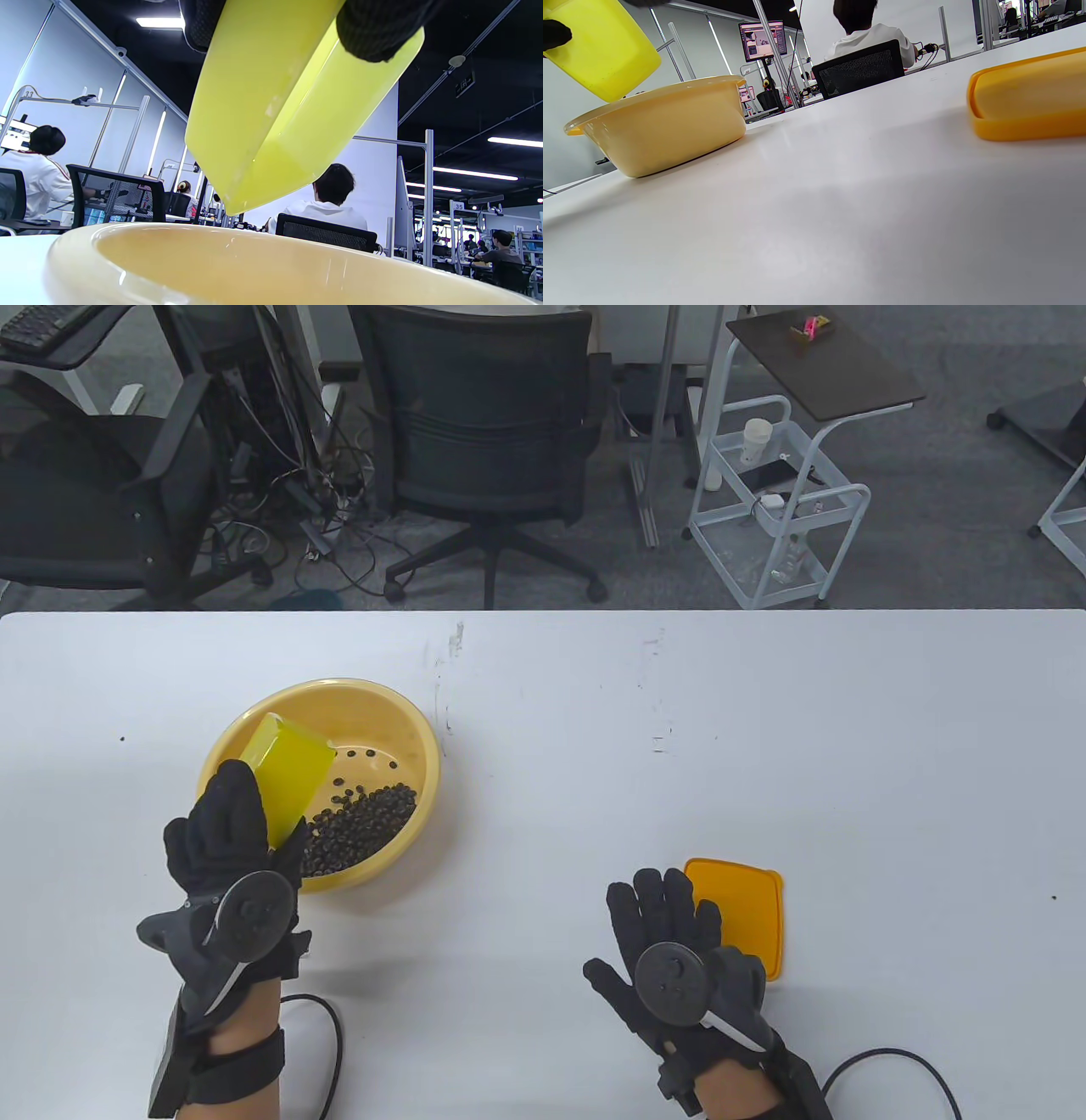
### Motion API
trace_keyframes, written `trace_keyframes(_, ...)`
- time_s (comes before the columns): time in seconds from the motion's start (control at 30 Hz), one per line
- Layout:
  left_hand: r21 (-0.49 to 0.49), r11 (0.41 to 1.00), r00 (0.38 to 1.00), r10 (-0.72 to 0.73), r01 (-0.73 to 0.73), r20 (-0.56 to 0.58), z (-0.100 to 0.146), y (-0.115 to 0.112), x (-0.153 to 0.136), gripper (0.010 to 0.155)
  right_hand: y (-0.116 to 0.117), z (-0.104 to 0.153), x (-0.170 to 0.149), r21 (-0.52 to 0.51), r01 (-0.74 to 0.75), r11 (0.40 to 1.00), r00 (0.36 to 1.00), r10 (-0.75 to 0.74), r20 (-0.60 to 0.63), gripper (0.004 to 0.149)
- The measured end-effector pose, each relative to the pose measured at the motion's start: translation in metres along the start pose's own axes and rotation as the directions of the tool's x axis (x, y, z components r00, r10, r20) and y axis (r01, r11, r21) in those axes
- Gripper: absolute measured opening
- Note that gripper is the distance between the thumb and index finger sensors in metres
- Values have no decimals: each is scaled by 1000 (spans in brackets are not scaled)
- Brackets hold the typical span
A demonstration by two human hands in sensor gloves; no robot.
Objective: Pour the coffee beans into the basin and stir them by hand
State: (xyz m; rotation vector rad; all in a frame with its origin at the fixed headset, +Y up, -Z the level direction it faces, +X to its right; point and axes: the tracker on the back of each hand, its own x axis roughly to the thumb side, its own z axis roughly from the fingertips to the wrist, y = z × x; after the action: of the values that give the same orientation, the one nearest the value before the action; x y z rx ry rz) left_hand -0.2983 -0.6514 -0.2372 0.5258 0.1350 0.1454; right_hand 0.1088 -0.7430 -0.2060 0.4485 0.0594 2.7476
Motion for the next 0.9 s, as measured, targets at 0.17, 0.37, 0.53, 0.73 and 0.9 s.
trace_keyframes(0.17,-53,967,968,245,-248,-60,-2,3,-9,79,-3,1,0,-21,5,1000,1000,-4,1,81)
trace_keyframes(0.37,-156,615,634,746,-773,-204,1,8,-8,79,-14,5,0,-82,66,994,998,-64,27,82)
trace_keyframes(0.53,-377,467,543,831,-800,-124,19,15,42,77,-29,14,0,-146,298,943,951,-280,134,84)
trace_keyframes(0.73,-582,431,567,821,-690,-64,55,-9,102,79,-23,15,4,8,552,834,820,-545,176,85)
trace_keyframes(0.9,-677,179,453,855,-714,-252,79,-43,115,80,-17,14,7,35,576,817,805,-574,153,90)
